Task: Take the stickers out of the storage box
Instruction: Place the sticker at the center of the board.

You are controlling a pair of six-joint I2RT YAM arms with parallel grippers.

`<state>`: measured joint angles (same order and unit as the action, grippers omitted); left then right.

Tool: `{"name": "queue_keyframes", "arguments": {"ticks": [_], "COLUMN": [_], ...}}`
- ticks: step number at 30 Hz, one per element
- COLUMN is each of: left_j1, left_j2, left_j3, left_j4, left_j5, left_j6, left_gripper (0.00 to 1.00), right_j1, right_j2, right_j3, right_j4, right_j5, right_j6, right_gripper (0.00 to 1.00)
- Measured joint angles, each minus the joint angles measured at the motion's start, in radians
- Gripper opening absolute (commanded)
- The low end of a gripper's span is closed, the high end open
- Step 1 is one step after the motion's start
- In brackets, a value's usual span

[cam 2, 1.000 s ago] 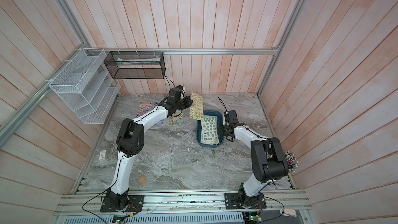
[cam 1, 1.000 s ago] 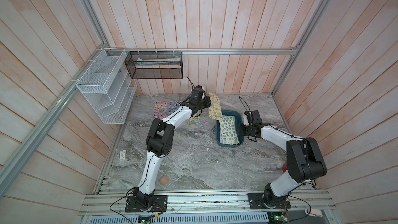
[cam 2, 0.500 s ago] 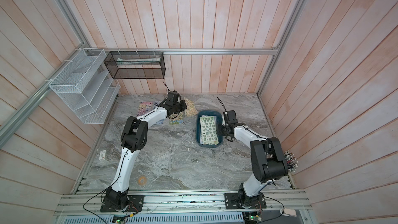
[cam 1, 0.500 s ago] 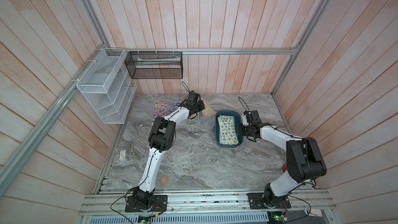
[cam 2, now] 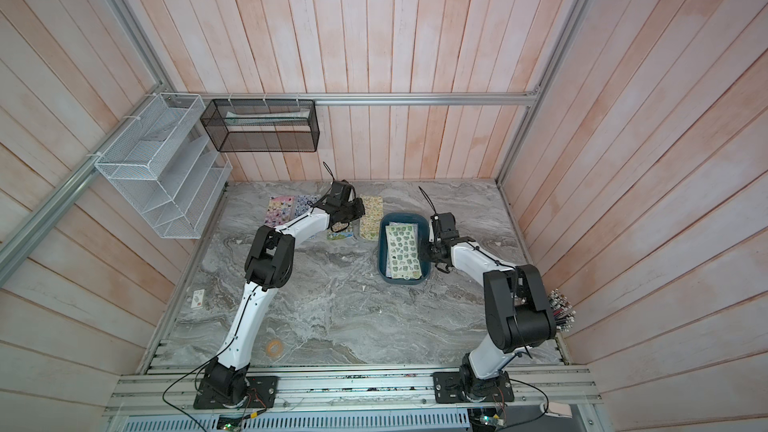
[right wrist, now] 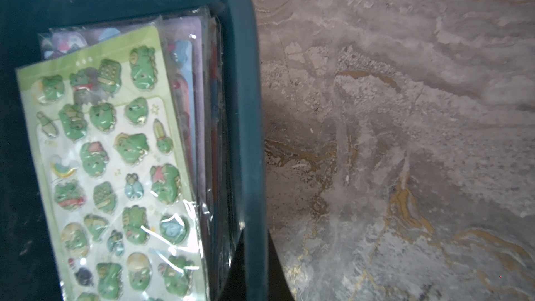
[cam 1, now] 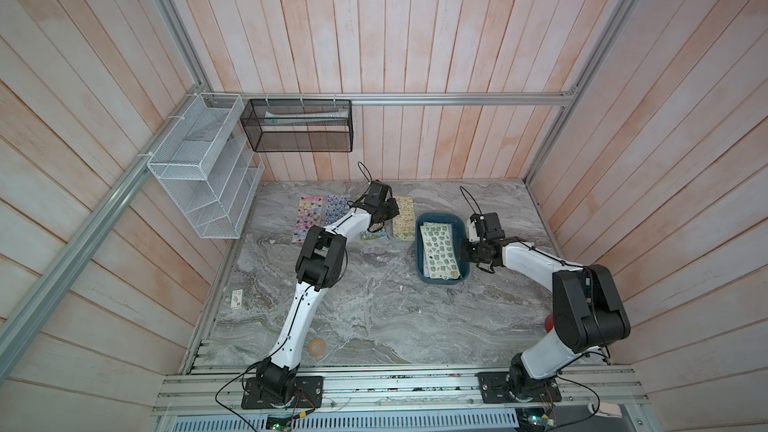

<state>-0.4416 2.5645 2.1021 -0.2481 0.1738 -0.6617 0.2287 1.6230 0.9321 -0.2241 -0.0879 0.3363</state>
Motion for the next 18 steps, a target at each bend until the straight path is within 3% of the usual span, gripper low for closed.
{"name": "queue_keyframes", "arguments": {"ticks": [18], "left_j1": [0.010], "left_j2": [-0.006], "left_j3": [-0.020], "left_j4": [-0.035], "left_j5": [-0.060], "left_j6": [0.057], "left_gripper": [0.00], "right_j1": [0.000], "right_j2": [0.000], "right_j3": [0.000], "right_j4": [0.000], "right_j5": [0.000], "right_j6": [0.000], "right_gripper": [0.06]}}
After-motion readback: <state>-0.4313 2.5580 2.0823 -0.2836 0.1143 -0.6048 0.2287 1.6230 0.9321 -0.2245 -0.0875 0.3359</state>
